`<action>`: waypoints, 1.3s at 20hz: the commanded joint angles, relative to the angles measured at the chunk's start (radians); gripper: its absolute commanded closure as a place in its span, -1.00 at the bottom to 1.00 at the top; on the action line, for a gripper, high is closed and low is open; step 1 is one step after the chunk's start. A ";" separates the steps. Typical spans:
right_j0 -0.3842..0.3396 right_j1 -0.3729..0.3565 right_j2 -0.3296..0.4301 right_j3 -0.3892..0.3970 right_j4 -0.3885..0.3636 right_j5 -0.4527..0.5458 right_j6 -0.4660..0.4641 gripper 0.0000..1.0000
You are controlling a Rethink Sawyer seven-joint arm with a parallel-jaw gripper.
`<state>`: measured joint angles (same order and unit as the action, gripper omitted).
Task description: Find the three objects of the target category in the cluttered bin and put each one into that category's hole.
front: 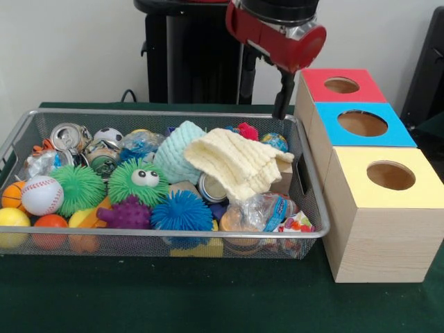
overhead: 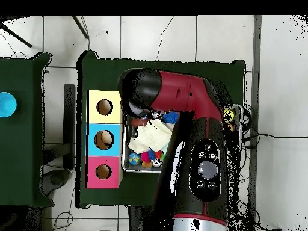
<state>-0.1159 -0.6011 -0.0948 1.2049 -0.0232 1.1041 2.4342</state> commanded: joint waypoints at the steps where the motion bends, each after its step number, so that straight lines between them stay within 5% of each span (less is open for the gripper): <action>1: -0.046 0.133 0.121 0.033 -0.039 -0.036 -0.128 -1.00; 13: -0.033 0.200 0.136 0.042 -0.066 -0.183 -0.086 -1.00; 26: -0.045 0.249 0.142 0.019 -0.051 -0.225 -0.092 -1.00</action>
<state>-0.1368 -0.3966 -0.0466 1.2041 -0.0322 0.9355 2.4342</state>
